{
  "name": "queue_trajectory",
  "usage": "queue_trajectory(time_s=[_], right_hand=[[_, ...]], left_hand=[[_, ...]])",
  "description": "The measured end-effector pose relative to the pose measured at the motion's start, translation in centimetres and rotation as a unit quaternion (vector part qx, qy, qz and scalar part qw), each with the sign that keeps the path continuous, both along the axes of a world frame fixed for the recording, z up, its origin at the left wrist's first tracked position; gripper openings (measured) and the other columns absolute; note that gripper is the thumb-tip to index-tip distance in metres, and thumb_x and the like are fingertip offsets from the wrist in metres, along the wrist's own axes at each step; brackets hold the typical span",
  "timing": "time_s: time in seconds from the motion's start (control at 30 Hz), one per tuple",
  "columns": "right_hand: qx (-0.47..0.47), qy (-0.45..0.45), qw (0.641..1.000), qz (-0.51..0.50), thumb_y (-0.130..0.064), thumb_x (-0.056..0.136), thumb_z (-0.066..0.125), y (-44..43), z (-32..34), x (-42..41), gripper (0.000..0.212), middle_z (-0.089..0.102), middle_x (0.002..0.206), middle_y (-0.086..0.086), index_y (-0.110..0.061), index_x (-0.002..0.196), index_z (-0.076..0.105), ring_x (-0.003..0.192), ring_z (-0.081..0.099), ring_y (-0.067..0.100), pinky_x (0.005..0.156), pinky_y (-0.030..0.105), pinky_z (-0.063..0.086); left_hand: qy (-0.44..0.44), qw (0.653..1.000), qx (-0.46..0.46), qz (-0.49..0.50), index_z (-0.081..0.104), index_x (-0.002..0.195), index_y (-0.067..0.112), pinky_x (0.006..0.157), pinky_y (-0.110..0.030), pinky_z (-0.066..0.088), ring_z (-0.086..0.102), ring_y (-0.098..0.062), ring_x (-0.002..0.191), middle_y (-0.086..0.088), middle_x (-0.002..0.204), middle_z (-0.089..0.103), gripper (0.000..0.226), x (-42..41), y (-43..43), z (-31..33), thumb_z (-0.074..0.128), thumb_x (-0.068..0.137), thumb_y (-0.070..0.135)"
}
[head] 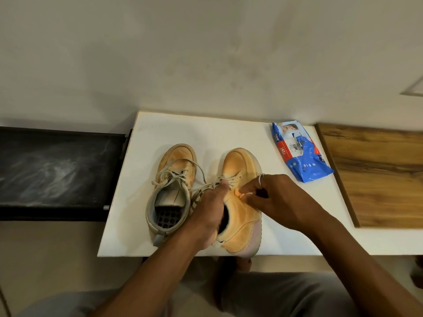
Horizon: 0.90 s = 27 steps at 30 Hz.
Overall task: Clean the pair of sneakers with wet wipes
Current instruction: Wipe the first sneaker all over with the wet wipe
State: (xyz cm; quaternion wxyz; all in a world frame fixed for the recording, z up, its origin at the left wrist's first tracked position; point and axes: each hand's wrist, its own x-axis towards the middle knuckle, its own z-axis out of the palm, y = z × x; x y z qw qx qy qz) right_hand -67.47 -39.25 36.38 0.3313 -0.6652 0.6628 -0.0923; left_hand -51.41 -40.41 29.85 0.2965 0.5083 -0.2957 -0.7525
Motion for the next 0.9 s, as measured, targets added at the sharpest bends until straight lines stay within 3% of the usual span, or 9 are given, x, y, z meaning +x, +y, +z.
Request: queue_trajectory(time_s=[0.13, 0.23, 0.3, 0.47, 0.63, 0.8, 0.9], right_hand=[[0.006, -0.059, 0.998, 0.004, -0.042, 0.082, 0.066, 1.5, -0.1, 0.2, 0.018, 0.065, 0.094, -0.020, -0.037, 0.099, 0.069, 0.085, 0.065, 0.003, 0.076, 0.008, 0.052], [-0.059, -0.023, 0.998, -0.028, -0.045, 0.083, 0.064, 1.2, -0.7, 0.5, 0.029, 0.067, 0.093, -0.013, -0.026, 0.103, 0.072, 0.081, 0.066, 0.008, 0.077, 0.017, 0.056], [-0.074, -0.014, 0.997, -0.023, -0.042, 0.086, 0.066, 1.2, -0.6, 1.0, 0.021, 0.063, 0.086, -0.015, -0.025, 0.099, 0.069, 0.078, 0.064, 0.009, 0.074, 0.018, 0.056], [-0.001, -0.051, 0.997, 0.053, -0.040, 0.083, 0.072, 2.1, -0.4, 0.5, 0.018, 0.062, 0.081, -0.022, -0.030, 0.098, 0.072, 0.079, 0.063, 0.004, 0.067, 0.013, 0.051], [-0.101, -0.013, 0.995, -0.004, -0.041, 0.085, 0.069, 1.7, -1.5, 0.7, 0.023, 0.067, 0.088, -0.009, -0.022, 0.097, 0.072, 0.077, 0.063, 0.011, 0.071, 0.022, 0.056], [-0.061, -0.078, 0.990, 0.103, -0.037, 0.083, 0.073, 2.6, -1.2, 0.3, 0.016, 0.064, 0.080, -0.016, -0.024, 0.092, 0.074, 0.080, 0.062, 0.009, 0.064, 0.020, 0.052], [-0.083, -0.046, 0.994, 0.050, -0.038, 0.083, 0.073, 2.3, -1.7, 0.2, 0.020, 0.063, 0.080, -0.014, -0.019, 0.089, 0.071, 0.077, 0.061, 0.009, 0.063, 0.017, 0.050]], left_hand=[[0.012, 1.000, 0.003, 0.003, 0.066, 0.116, 0.016, 0.098, -0.051, 0.048, 0.067, -0.027, 0.105, -0.009, 0.108, 0.072, 0.045, 0.1, -0.1, -0.1, 0.038, 0.100, 0.047], [0.009, 1.000, -0.002, -0.003, 0.068, 0.113, 0.018, 0.099, -0.049, 0.048, 0.067, -0.025, 0.105, -0.006, 0.106, 0.073, 0.046, -0.1, 0.0, 0.0, 0.037, 0.100, 0.049], [0.014, 1.000, 0.001, -0.001, 0.068, 0.113, 0.017, 0.098, -0.048, 0.049, 0.068, -0.024, 0.103, -0.006, 0.105, 0.074, 0.046, 0.1, 0.1, 0.1, 0.036, 0.101, 0.048], [0.034, 0.999, 0.017, 0.004, 0.065, 0.119, 0.015, 0.101, -0.050, 0.046, 0.066, -0.025, 0.107, -0.008, 0.111, 0.071, 0.049, 0.3, -0.1, 0.3, 0.036, 0.101, 0.049], [0.029, 1.000, 0.010, 0.002, 0.066, 0.118, 0.016, 0.099, -0.048, 0.048, 0.067, -0.024, 0.106, -0.007, 0.110, 0.072, 0.050, 0.2, 0.0, 0.3, 0.036, 0.100, 0.052], [0.025, 1.000, 0.018, 0.007, 0.064, 0.119, 0.016, 0.101, -0.050, 0.046, 0.065, -0.024, 0.108, -0.006, 0.113, 0.071, 0.051, 0.4, -0.1, 0.3, 0.037, 0.098, 0.054], [0.033, 0.999, 0.012, -0.003, 0.064, 0.120, 0.016, 0.099, -0.048, 0.047, 0.066, -0.024, 0.107, -0.006, 0.112, 0.071, 0.050, 0.2, 0.0, 0.5, 0.035, 0.100, 0.052]])
